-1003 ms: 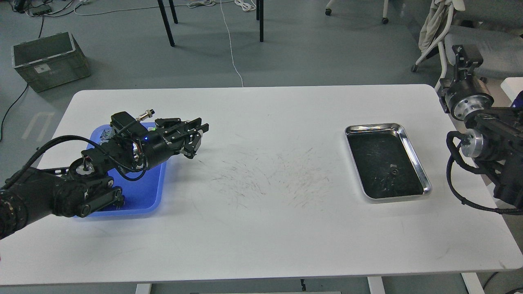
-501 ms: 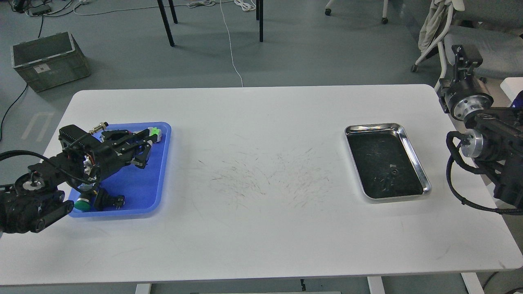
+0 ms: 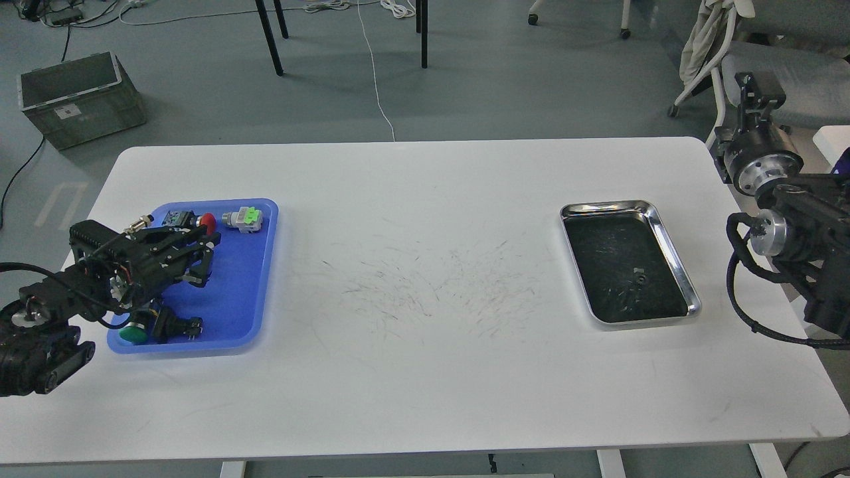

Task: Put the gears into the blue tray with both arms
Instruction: 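Lower the gear into the blue tray and open the left gripper, then retract the left arm up away from the blue tray, then reach the right gripper into the metal tray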

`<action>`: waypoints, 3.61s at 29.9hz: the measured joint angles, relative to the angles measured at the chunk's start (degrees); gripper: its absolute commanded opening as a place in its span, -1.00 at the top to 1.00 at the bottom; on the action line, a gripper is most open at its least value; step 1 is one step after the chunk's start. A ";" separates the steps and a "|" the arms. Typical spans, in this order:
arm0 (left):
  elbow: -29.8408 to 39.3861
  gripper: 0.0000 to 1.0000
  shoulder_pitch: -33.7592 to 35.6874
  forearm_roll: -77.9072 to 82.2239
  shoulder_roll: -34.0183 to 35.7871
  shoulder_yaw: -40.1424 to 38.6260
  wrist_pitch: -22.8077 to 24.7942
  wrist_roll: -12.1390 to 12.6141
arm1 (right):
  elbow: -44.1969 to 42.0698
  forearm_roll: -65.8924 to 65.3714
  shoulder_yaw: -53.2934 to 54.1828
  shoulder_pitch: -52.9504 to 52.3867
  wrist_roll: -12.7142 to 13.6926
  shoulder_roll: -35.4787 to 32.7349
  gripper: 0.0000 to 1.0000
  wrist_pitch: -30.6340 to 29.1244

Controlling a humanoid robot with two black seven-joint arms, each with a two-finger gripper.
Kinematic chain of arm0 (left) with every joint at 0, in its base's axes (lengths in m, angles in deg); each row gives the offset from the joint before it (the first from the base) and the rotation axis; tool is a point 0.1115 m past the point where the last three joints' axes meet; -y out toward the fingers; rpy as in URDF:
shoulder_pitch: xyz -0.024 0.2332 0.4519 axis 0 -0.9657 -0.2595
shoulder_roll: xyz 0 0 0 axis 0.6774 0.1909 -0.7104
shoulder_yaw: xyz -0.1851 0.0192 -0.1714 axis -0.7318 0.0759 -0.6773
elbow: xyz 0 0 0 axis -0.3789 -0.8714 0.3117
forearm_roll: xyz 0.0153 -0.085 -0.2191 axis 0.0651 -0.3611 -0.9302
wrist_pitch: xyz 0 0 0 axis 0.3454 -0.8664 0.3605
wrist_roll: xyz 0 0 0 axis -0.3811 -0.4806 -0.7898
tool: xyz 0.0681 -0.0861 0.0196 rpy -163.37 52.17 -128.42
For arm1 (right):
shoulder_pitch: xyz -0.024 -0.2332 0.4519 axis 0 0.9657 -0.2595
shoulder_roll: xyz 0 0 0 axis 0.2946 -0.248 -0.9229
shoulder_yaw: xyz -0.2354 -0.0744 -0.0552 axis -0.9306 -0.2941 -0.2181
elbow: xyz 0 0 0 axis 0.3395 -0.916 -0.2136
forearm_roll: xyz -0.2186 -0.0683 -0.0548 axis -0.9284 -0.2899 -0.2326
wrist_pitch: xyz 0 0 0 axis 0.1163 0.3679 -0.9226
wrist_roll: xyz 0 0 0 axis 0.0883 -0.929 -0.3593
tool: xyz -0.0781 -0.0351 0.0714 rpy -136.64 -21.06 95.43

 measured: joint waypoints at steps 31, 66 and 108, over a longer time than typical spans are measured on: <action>2.59 -0.97 0.86 -12.17 0.42 -4.58 0.14 0.02 | -0.07 0.00 -0.08 0.00 0.00 0.31 -0.89 -0.01; -0.80 -0.96 18.01 -62.02 2.33 -20.51 42.63 0.00 | 10.72 -20.30 -22.51 -12.32 0.09 -4.25 -0.89 -10.38; 5.70 -0.97 15.73 -62.20 -5.07 -20.38 37.69 0.00 | 21.54 -76.50 -33.22 -14.52 -1.91 -17.41 -0.64 -22.64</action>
